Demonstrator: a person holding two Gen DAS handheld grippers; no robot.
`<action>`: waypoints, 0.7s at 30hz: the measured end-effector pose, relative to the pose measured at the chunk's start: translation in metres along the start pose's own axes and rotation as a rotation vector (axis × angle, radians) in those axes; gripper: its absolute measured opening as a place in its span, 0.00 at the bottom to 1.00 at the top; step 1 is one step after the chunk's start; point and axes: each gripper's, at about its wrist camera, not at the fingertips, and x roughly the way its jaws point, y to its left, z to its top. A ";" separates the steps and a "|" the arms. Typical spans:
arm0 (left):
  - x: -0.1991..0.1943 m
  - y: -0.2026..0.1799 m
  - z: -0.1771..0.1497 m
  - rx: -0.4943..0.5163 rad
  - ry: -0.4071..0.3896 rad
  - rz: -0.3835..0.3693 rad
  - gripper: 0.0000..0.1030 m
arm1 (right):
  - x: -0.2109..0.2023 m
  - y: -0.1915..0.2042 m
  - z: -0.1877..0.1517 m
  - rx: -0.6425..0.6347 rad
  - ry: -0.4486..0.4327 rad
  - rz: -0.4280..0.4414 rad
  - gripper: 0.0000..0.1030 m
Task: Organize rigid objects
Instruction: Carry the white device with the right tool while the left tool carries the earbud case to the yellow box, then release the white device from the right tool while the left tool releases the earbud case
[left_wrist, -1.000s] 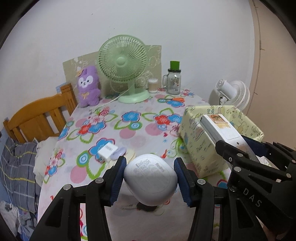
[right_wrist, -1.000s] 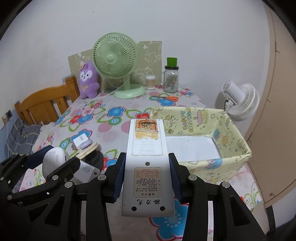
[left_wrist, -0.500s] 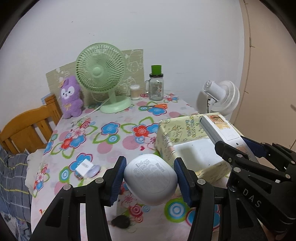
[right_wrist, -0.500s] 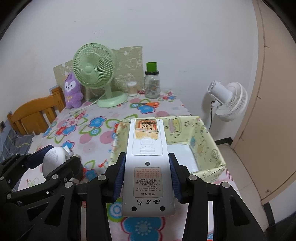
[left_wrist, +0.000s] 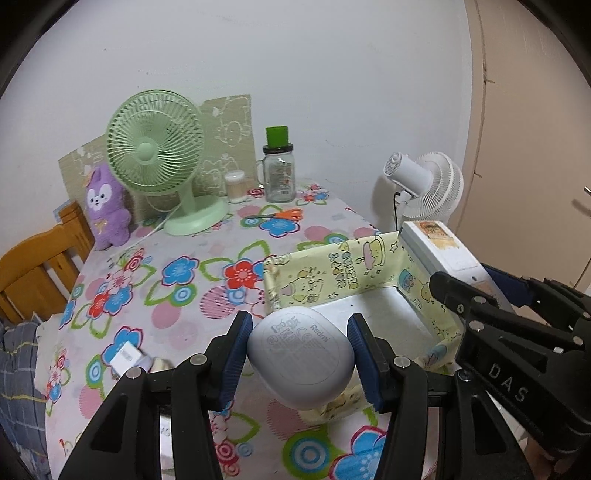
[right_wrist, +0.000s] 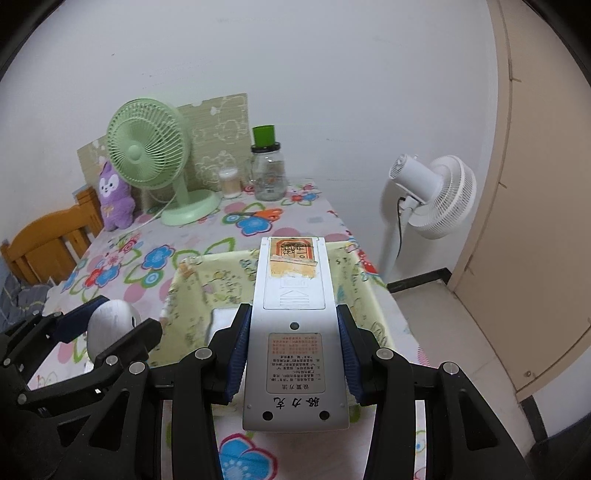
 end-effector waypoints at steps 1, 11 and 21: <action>0.003 -0.002 0.001 0.004 0.005 0.000 0.54 | 0.002 -0.002 0.001 0.001 0.002 -0.001 0.46; 0.040 -0.025 0.007 0.043 0.071 -0.035 0.54 | 0.034 -0.025 0.010 0.024 0.050 -0.005 0.46; 0.067 -0.036 0.006 0.057 0.129 -0.073 0.54 | 0.069 -0.032 0.009 0.032 0.118 0.005 0.46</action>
